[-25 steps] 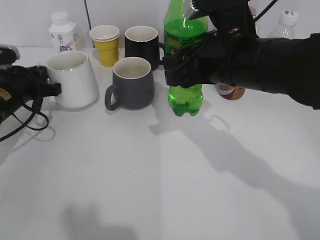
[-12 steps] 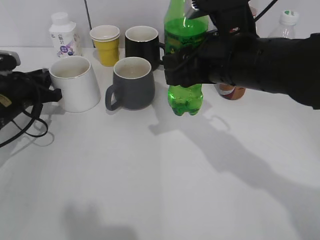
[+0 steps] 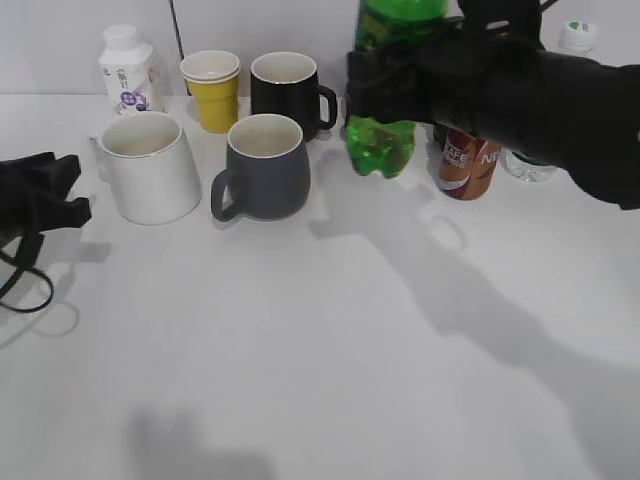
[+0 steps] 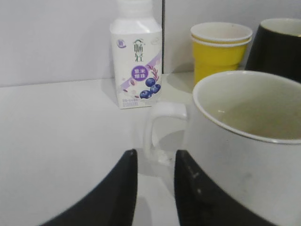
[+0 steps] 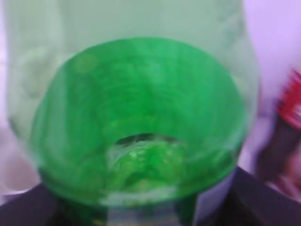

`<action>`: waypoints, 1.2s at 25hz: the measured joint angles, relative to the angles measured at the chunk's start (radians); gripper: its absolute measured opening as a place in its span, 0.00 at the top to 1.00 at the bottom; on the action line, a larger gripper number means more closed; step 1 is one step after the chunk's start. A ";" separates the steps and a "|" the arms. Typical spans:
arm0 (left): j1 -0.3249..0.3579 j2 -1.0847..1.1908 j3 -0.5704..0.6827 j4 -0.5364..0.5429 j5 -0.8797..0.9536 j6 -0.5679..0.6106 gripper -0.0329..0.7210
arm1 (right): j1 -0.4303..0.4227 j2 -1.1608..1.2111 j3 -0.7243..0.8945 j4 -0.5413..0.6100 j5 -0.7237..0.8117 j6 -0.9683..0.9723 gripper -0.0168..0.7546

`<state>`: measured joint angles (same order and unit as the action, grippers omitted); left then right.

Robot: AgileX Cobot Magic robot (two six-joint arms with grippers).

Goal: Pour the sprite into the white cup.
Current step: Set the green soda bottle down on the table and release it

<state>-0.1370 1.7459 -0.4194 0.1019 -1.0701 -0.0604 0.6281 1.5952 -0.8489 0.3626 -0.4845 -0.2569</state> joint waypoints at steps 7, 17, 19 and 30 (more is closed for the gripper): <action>0.000 -0.198 0.131 0.007 0.066 -0.001 0.64 | -0.081 0.153 0.000 -0.039 -0.110 0.046 0.45; 0.000 -0.302 0.140 0.091 0.152 -0.001 0.63 | -0.080 0.245 -0.001 -0.093 -0.143 0.105 0.27; 0.000 -0.302 0.140 0.096 0.157 -0.001 0.63 | -0.080 0.245 -0.004 -0.094 -0.153 0.111 0.17; 0.000 -0.554 0.130 0.101 0.410 -0.001 0.63 | -0.080 -0.009 -0.007 -0.101 -0.054 0.113 0.15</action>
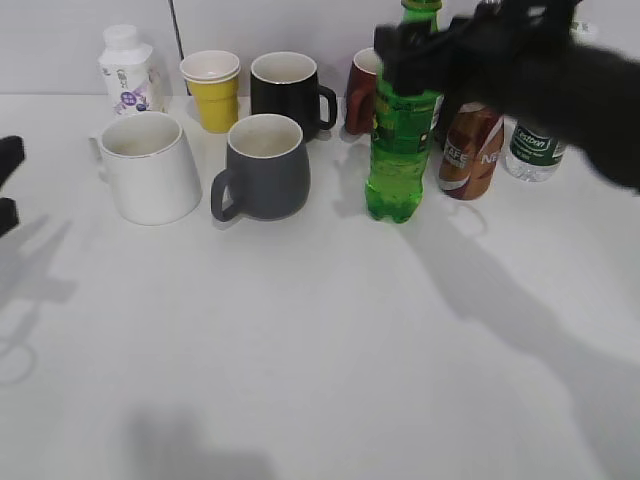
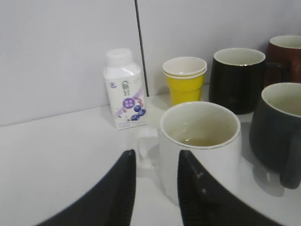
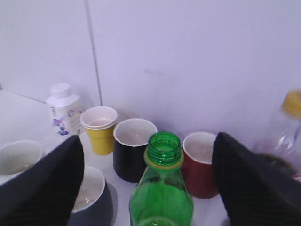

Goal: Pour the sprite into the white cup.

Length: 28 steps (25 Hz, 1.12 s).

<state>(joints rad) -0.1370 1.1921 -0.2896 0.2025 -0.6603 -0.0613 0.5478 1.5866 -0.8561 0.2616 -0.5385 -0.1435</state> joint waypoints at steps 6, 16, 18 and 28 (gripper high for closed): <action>0.000 -0.453 -0.149 -0.014 0.628 0.000 0.63 | 0.000 -0.297 -0.001 -0.092 0.271 -0.040 0.15; 0.000 -0.957 -0.390 -0.076 1.514 0.000 0.39 | 0.000 -0.747 0.002 -0.164 1.003 -0.041 0.17; 0.000 -1.013 -0.391 -0.086 1.659 0.000 0.37 | 0.000 -0.853 0.017 -0.164 1.166 -0.012 0.18; 0.000 -1.199 -0.346 -0.092 1.878 0.007 0.35 | 0.000 -1.331 0.224 -0.207 1.676 0.115 0.21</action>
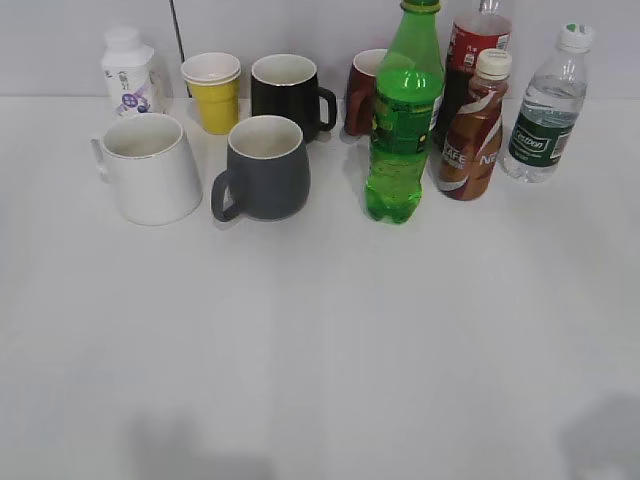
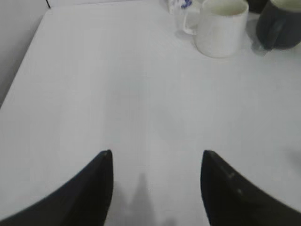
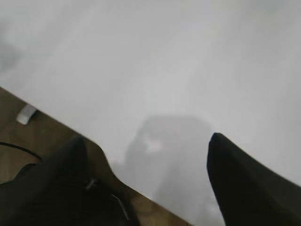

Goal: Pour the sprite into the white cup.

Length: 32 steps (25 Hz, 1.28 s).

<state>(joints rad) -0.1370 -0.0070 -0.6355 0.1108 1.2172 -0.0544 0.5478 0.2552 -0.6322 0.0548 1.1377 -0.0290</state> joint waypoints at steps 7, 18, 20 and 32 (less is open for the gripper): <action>0.000 0.000 0.079 -0.003 -0.060 0.029 0.35 | 0.000 -0.216 0.104 -0.108 -0.015 0.062 0.21; -0.001 0.000 0.117 -0.027 -0.150 0.034 0.45 | 0.000 -0.220 0.132 -0.115 -0.084 0.070 0.21; -0.001 0.000 0.117 -0.027 -0.150 0.034 0.47 | 0.000 -0.220 0.132 -0.115 -0.085 0.071 0.21; 0.089 0.000 0.117 -0.028 -0.150 0.034 0.59 | -0.282 -0.224 0.132 -0.115 -0.097 0.071 0.22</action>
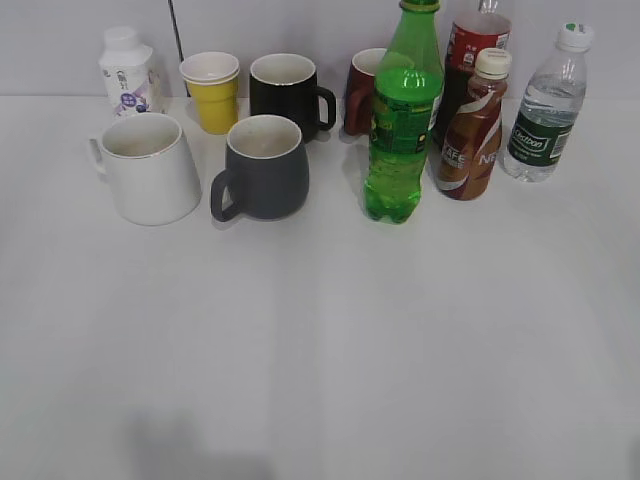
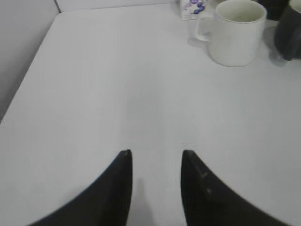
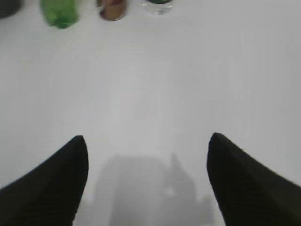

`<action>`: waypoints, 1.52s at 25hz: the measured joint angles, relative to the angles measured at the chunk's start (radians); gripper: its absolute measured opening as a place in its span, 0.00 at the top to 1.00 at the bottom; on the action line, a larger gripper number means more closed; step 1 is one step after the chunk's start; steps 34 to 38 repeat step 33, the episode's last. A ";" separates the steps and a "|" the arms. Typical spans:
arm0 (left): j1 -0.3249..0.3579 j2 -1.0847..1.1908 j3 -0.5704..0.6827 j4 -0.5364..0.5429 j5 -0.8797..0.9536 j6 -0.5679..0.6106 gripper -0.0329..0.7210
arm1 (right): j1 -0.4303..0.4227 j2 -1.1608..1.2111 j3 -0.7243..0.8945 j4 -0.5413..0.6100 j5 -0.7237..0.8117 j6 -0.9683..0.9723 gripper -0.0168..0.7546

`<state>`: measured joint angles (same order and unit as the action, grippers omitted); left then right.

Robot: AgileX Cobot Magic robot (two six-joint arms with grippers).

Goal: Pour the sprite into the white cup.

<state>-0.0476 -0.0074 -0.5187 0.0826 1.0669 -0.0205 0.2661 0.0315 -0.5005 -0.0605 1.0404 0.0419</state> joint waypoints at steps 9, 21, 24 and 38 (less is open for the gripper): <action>0.035 0.000 0.000 0.000 0.000 0.000 0.60 | -0.074 -0.038 0.001 -0.002 0.001 0.000 0.22; 0.035 0.000 0.000 0.000 0.000 0.000 0.64 | -0.074 -0.040 0.001 -0.002 0.001 0.000 0.22; 0.035 0.000 0.000 0.000 0.000 0.000 0.64 | -0.074 -0.040 0.001 -0.002 0.001 0.000 0.22; 0.035 0.000 0.000 0.000 0.000 0.000 0.64 | -0.074 -0.040 0.001 -0.002 0.001 0.001 0.22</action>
